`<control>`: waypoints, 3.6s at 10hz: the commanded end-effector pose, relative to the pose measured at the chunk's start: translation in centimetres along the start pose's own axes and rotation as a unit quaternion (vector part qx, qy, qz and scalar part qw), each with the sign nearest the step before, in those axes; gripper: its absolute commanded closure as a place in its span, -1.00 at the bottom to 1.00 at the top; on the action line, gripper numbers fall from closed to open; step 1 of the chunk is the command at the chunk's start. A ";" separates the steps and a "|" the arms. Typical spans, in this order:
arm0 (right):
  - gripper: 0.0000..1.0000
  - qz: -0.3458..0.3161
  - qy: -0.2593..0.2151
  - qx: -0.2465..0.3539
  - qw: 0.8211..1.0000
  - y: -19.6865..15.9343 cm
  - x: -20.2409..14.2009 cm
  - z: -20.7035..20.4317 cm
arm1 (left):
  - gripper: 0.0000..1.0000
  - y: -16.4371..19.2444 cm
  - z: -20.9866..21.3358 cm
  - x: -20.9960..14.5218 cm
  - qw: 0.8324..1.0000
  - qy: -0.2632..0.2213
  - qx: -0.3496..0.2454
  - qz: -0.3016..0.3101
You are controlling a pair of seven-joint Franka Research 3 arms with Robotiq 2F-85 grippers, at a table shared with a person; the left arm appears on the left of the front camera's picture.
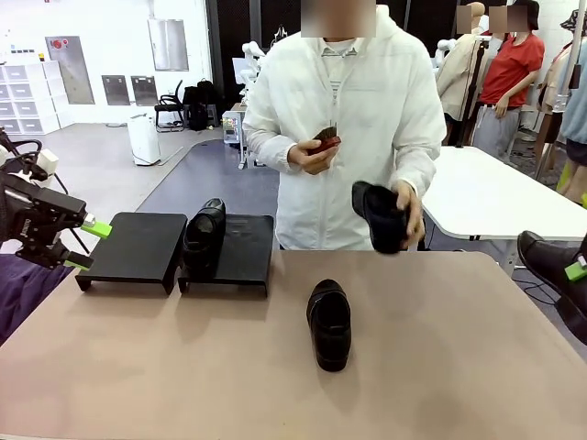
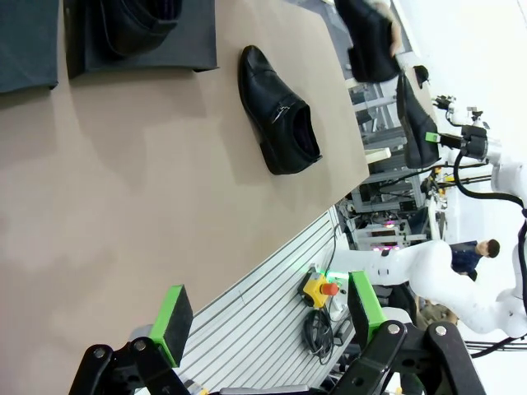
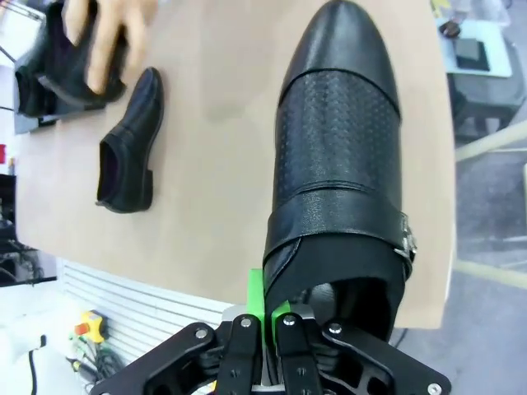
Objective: Organize the shoes by placing them on the stand.
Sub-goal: Pick up one Shoe and place it in the middle of the table.
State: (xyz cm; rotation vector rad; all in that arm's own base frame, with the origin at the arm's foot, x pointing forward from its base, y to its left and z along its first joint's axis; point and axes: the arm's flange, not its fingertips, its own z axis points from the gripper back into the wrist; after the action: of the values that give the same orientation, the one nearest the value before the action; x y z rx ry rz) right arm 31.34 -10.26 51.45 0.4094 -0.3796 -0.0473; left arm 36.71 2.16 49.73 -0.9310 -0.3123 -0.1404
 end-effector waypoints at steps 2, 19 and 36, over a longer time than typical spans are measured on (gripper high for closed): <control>1.00 0.051 -0.016 -0.005 0.999 5.7 1.9 -2.2 | -0.96 -0.1 0.2 -0.1 1.000 0.003 0.001 0.002; 1.00 -0.034 -0.109 0.075 0.991 16.1 -2.8 1.8 | -0.96 -0.1 0.2 -0.1 1.000 0.003 0.001 0.002; 1.00 0.103 0.115 0.098 0.983 39.1 -1.7 -25.5 | -0.96 -0.1 0.2 -0.1 1.000 0.003 0.001 0.002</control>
State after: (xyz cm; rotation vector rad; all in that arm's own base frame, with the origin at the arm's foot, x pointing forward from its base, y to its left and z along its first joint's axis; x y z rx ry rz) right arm 37.61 34.74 45.19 0.6016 -0.2081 0.2803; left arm 36.73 2.08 49.74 -0.9287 -0.3110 -0.1421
